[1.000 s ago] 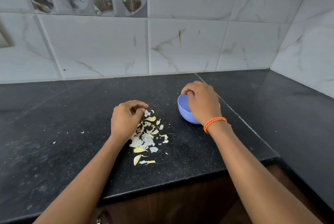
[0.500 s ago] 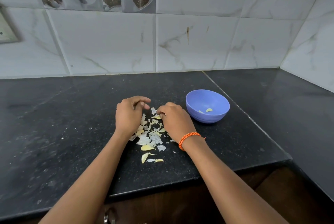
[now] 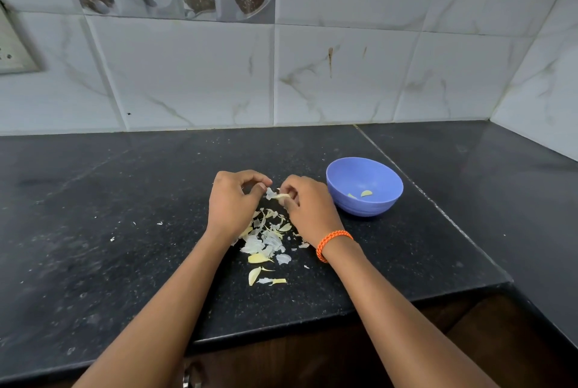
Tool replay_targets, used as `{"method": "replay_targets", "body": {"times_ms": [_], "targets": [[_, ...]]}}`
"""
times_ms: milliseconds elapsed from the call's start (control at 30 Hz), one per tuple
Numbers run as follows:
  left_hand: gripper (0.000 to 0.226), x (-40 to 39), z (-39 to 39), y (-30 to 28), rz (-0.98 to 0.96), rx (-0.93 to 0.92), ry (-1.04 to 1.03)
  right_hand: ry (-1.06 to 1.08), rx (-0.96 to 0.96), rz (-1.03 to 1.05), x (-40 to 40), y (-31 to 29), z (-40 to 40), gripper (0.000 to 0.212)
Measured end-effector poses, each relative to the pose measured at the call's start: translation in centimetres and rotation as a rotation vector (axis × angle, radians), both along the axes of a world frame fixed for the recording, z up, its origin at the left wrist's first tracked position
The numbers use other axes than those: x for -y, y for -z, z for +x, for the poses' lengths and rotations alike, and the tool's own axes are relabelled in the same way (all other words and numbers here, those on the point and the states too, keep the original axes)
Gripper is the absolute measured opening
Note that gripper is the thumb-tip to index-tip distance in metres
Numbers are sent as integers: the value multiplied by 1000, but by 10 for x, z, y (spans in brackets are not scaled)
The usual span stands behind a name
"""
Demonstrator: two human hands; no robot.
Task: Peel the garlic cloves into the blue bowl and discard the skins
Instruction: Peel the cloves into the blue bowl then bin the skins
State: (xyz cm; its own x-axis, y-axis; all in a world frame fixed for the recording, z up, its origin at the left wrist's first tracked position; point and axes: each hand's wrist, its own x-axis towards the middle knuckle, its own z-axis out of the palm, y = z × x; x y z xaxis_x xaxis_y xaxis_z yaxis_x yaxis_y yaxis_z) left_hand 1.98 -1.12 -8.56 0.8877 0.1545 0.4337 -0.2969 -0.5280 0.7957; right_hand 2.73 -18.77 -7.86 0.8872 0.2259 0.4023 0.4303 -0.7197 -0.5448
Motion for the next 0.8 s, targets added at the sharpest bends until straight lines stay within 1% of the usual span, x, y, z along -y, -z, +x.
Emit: {"method": "replay_targets", "body": {"times_ms": [100,167,233,367,500,700,800], "targets": [[19,3,-5,-7,-26,41,76,2,30,364,10,2,-8,11],[16,5,-5,-8,-47,48,145,-14,12,504,15,4,-13,11],[13,7,-6,-7,-50,22,210,-29,-16,591,17,7,-17,10],[6,8,-8,-6,-34,-10,295,-46,-36,655,16,11,-19,11],[5,7,-10,-9,-114,-24,341,-56,-34,656,15,11,-21,11],[7,9,-12,-8,-88,-38,322,-78,-116,714,17,12,-21,8],[6,9,-12,-6,-58,-32,310,-94,-156,747,18,12,-21,10]]}}
